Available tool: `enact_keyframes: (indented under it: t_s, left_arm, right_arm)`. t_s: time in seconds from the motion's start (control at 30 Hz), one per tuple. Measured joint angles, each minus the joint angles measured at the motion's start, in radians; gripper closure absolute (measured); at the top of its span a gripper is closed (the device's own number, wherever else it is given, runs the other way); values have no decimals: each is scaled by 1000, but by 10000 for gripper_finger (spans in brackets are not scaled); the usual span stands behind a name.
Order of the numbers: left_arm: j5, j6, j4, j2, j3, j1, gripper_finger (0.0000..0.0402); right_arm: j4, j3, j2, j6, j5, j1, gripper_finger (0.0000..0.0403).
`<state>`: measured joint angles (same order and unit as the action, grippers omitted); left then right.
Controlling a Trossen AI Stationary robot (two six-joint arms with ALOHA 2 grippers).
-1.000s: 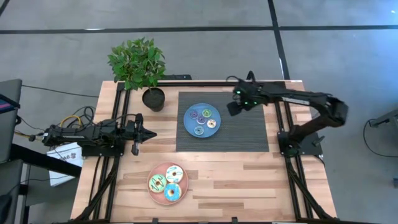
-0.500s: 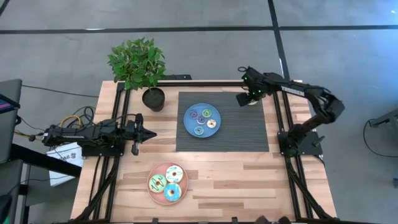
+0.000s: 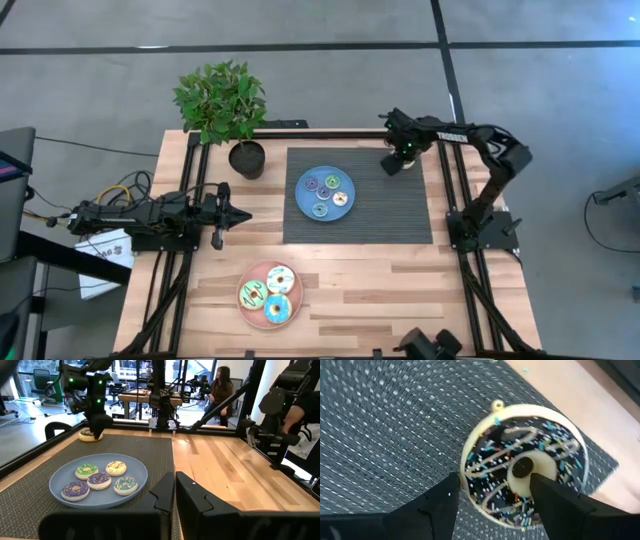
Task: Pick & Place donuts
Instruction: Put the large black donut on the light orange plate
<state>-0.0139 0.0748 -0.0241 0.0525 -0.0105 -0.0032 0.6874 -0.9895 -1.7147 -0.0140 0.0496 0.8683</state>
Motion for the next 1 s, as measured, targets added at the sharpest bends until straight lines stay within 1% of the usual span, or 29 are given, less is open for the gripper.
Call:
enact_keyframes:
  t_s: [0.2,0.4,0.5,0.63,0.8,1.0]
  left_arm:
    - [0,0,0,0,0,0,393]
    - [1,0,0,0,0,0,393]
    - [1,0,0,0,0,0,393]
    - [2,0,0,0,0,0,393]
    - [2,0,0,0,0,0,393]
    - [2,0,1,0,0,0,393]
  right_arm:
    - [-47,-1,-34,-92,-1,-17,171]
    - [-59,-10,-69,-99,-16,-16,175]
    - [-61,-10,-66,-91,-22,-22,195]
    - [-58,-10,-50,-74,-24,-22,240]
    - [-29,-11,7,-61,-24,-22,282]
    - [22,-12,168,-4,-26,-64,293]
